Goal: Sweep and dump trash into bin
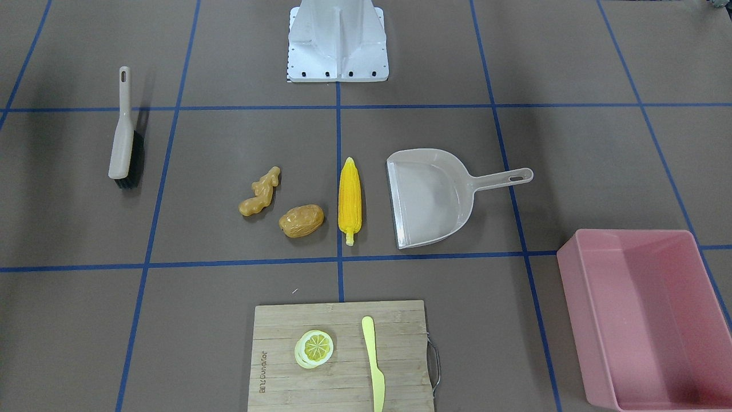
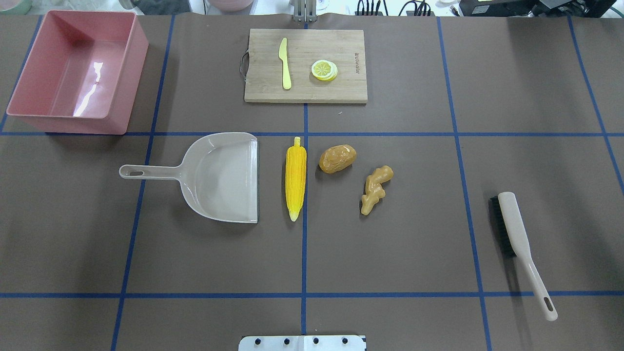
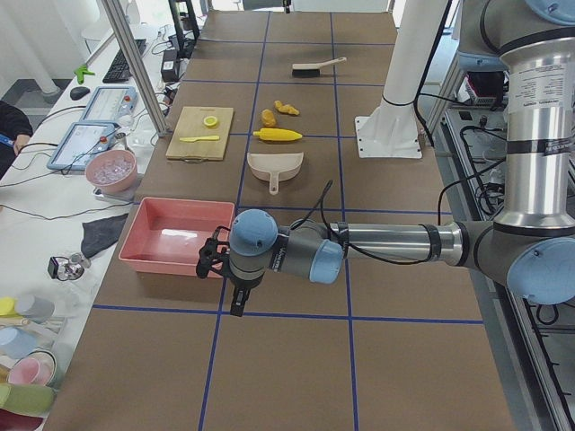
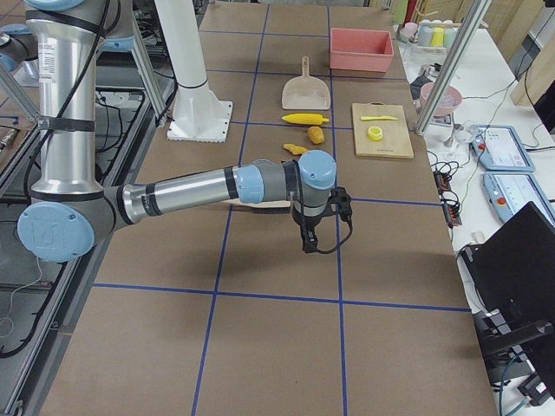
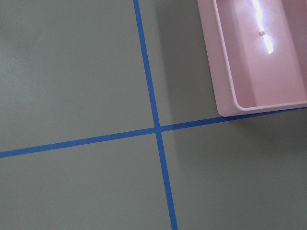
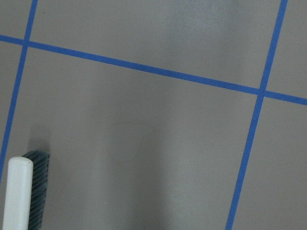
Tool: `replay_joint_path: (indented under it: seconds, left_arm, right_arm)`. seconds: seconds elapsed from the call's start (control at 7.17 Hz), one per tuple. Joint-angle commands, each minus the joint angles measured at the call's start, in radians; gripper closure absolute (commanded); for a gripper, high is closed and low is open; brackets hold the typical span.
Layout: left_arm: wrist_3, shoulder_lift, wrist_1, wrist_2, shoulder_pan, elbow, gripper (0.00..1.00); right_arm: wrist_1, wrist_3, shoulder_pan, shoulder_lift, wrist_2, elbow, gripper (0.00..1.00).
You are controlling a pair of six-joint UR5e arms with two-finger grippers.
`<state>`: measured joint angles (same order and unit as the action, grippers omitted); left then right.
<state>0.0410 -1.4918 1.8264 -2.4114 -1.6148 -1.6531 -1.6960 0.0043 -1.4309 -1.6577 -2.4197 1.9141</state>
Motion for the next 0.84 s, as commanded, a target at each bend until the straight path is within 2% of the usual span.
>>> replay_joint_path:
  seconds: [0.0, 0.28, 0.42, 0.7]
  left_arm:
    - [0.083, -0.001, 0.033, 0.003, -0.008, -0.014, 0.02]
    - [0.082, 0.004, 0.065, 0.006, -0.007, -0.014, 0.02]
    - [0.094, 0.016, 0.135, 0.006, -0.007, -0.014, 0.02]
    - [0.086, -0.048, 0.213, 0.008, 0.027, 0.019, 0.02]
  right_arm:
    - [0.001, 0.244, 0.093, -0.081, -0.001, 0.174, 0.00]
    - [-0.001, 0.319, 0.189, -0.151, 0.013, 0.288, 0.00]
    - [0.001, 0.442, 0.260, -0.160, 0.030, 0.336, 0.00]
    - [0.010, 0.660, 0.419, -0.157, 0.106, 0.394, 0.00]
